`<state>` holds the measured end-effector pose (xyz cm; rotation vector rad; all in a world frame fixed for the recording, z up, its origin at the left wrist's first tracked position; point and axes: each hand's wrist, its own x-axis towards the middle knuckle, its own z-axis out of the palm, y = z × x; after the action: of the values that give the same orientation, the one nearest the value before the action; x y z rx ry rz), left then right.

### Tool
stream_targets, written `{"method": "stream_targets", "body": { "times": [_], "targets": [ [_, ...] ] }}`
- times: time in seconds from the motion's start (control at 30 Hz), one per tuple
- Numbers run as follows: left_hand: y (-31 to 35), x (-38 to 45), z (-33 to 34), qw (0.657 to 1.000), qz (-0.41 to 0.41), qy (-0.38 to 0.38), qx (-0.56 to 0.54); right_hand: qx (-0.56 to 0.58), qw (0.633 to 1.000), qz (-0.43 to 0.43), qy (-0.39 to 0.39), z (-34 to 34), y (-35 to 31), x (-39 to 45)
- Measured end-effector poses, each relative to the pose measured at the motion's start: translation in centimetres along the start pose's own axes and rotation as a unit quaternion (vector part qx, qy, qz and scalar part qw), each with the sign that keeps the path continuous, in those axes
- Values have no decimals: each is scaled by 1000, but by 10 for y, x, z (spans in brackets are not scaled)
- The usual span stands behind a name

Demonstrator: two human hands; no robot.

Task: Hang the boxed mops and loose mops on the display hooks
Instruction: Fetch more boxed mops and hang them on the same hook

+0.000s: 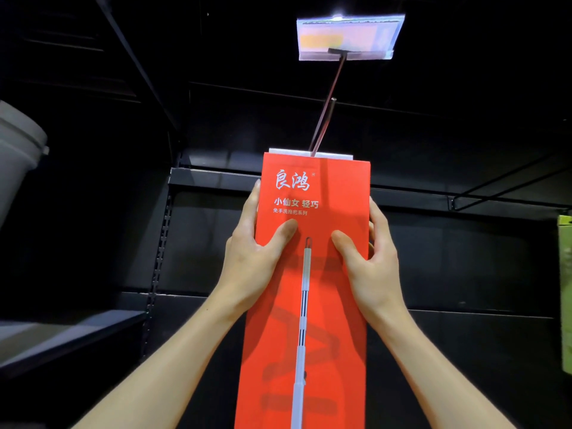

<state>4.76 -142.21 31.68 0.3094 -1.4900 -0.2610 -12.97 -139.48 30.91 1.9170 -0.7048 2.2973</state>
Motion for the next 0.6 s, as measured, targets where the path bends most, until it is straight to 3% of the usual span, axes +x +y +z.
{"method": "stream_targets", "body": {
  "times": [0.6],
  "targets": [
    [-28, 10, 3, 1000, -10, 6, 17, -8, 1000, 22, 3, 10, 29, 6]
  ]
}}
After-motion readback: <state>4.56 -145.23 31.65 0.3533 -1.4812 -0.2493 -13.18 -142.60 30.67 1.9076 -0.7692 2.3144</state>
